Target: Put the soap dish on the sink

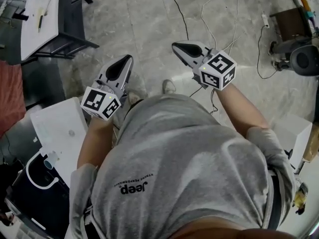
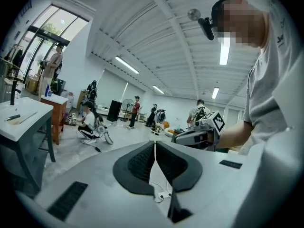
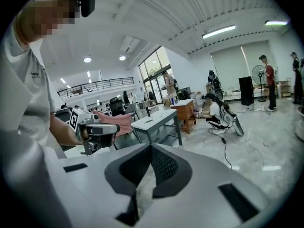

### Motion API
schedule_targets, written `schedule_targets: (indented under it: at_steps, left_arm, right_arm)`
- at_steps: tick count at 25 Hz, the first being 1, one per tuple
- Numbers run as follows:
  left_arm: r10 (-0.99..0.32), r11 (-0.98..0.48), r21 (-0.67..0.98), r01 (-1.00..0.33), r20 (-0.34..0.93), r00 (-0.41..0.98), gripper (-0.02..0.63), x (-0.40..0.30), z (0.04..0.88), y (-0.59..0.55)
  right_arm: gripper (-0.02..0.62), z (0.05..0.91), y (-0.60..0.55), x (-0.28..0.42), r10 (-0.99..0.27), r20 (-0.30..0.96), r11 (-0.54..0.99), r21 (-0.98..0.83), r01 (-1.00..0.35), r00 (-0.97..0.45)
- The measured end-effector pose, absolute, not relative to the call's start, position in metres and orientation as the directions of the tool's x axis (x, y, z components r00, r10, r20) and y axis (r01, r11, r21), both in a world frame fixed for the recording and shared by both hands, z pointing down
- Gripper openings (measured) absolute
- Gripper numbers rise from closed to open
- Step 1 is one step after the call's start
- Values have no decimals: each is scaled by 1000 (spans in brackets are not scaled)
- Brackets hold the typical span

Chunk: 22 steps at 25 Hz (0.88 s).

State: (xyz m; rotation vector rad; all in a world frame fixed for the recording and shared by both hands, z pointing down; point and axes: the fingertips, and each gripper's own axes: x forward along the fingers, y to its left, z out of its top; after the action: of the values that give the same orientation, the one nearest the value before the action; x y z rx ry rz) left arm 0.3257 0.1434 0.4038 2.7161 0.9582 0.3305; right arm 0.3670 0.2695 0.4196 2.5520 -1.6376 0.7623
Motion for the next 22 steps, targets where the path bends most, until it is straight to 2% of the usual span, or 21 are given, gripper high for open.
schedule_targets:
  at_steps: [22]
  left_arm:
    - [614,-770,314,555,129,779,23,313,407,110]
  right_arm:
    - [51,426,230,360,-866,408,-413,-255,-875,290]
